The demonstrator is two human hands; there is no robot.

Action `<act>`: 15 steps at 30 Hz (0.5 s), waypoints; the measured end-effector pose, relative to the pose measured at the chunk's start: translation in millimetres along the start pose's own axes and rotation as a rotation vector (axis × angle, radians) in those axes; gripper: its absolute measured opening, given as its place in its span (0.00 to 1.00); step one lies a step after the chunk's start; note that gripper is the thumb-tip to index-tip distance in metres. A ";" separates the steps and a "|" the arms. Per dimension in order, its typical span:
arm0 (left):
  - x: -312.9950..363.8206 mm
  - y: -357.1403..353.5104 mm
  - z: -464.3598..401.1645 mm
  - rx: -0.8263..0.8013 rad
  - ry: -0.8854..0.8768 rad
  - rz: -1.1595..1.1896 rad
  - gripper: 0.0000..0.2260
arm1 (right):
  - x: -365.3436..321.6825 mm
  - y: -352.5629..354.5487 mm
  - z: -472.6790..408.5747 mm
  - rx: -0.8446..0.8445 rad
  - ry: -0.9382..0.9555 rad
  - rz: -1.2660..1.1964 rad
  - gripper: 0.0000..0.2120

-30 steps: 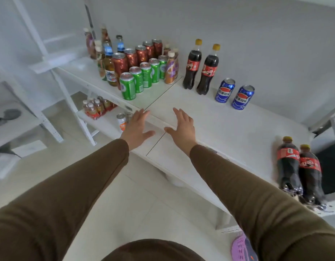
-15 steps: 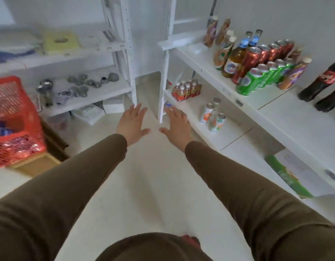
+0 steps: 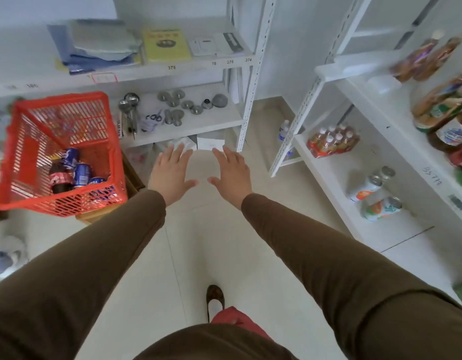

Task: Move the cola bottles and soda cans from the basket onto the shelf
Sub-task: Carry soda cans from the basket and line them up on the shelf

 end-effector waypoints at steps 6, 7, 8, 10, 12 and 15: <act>-113.8 -4.2 -15.4 -0.029 0.139 0.021 0.39 | -81.9 -55.6 -79.4 -0.104 0.102 -0.011 0.39; -132.8 -4.7 -15.2 -0.027 0.163 0.027 0.39 | -97.1 -65.8 -88.6 -0.121 0.117 -0.020 0.39; -152.1 -5.2 -15.0 -0.028 0.188 0.034 0.38 | -112.0 -76.5 -97.5 -0.136 0.132 -0.024 0.39; -191.9 -7.9 -16.2 -0.030 0.227 0.045 0.37 | -139.0 -100.1 -115.6 -0.155 0.151 -0.027 0.38; -231.2 -13.8 -16.9 -0.046 0.241 0.053 0.36 | -163.9 -124.3 -133.0 -0.162 0.156 -0.024 0.39; -294.0 -28.6 -16.2 -0.078 0.248 0.072 0.36 | -202.2 -160.9 -158.2 -0.157 0.138 -0.045 0.38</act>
Point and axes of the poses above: each hand's wrist, its own z-axis away from the middle knuckle, its own y-axis out of the back of the hand, x = y × z, the point moved 10 cm from there along -z, towards the middle knuckle, and after that the axes turned 10 degrees about -z, right-handed, at the moved point
